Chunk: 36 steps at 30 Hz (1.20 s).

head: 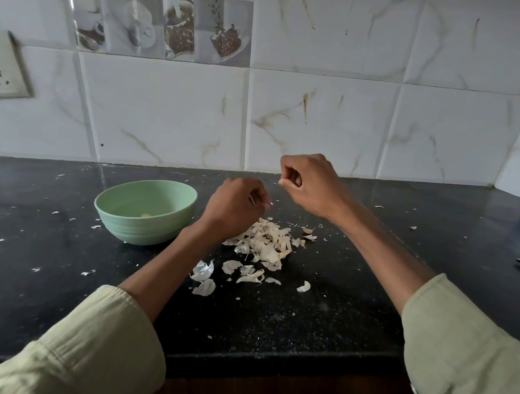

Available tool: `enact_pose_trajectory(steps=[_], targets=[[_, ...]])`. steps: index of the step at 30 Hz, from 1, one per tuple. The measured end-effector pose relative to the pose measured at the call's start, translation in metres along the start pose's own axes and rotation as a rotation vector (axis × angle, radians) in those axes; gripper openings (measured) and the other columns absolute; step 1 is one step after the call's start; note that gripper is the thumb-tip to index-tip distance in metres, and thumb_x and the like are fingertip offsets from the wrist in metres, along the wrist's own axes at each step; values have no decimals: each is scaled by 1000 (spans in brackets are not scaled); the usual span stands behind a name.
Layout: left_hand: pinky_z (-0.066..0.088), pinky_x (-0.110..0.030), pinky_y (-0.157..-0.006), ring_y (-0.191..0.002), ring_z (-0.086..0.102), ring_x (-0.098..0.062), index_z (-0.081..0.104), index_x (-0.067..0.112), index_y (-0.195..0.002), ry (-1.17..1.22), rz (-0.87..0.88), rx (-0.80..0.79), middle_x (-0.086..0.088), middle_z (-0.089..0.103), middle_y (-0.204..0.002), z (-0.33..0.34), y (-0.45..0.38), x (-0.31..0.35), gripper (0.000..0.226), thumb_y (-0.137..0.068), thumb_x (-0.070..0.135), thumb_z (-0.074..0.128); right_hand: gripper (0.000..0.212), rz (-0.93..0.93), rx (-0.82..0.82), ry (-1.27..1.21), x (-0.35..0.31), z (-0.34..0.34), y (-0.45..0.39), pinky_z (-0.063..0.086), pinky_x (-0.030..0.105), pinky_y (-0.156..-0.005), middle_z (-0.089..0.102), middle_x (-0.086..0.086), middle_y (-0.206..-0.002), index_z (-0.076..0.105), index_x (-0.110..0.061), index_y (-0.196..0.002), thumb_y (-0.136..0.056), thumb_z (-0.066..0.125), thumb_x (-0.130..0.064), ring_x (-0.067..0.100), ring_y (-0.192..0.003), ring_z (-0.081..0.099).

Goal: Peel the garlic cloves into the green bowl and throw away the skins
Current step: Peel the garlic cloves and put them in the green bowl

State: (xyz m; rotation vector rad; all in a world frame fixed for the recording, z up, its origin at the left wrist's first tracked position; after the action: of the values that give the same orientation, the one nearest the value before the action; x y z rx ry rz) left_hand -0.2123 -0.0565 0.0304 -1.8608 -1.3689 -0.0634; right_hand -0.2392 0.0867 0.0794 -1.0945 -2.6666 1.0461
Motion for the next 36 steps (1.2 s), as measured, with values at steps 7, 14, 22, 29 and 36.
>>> enact_pose_trajectory(steps=[7,14,22,29,36], targets=[[62,-40,-78,-76,68,-6,76,27,-84,-18,-6,-17,16,73,-79,4,0,-2,17,-86,11,73,27,142,-565,93,20,54,16,43,25,-61,61,-5,-79,57,-19,-76,-90,72,-2,8,-69,57],[59,-35,-73,-76,70,-10,76,23,-89,46,-55,0,11,74,-80,4,-2,-9,3,-90,23,79,9,61,-223,-132,7,29,0,48,14,-65,69,-15,-76,79,-21,-86,-84,85,-16,-5,-69,65],[55,-27,-66,-70,68,-12,76,18,-88,187,-83,138,5,73,-76,-18,1,-5,15,-82,20,89,16,337,-114,-671,18,26,4,62,28,-68,78,15,-82,74,4,-99,-89,80,-6,20,-73,77],[57,-37,-59,-63,68,-13,71,21,-82,92,-36,206,7,72,-71,-22,3,4,15,-97,21,73,17,397,-105,-768,20,26,5,60,26,-66,79,14,-84,75,0,-91,-90,80,-16,20,-73,76],[54,-31,-62,-68,70,-16,69,16,-87,160,-70,212,4,73,-72,-27,5,6,11,-98,15,68,23,348,-44,-770,17,27,2,63,32,-72,78,15,-81,72,6,-95,-89,81,-14,20,-72,76]])
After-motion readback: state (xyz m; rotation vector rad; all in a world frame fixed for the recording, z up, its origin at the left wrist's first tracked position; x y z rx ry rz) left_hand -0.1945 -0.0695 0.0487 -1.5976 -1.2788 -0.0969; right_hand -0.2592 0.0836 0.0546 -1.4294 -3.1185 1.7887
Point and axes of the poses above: each hand's wrist, its own y-axis away from the middle knuckle, its own z-axis out of the palm, x = y × z, the point moved 8 cm from there along -y, towards the middle knuckle
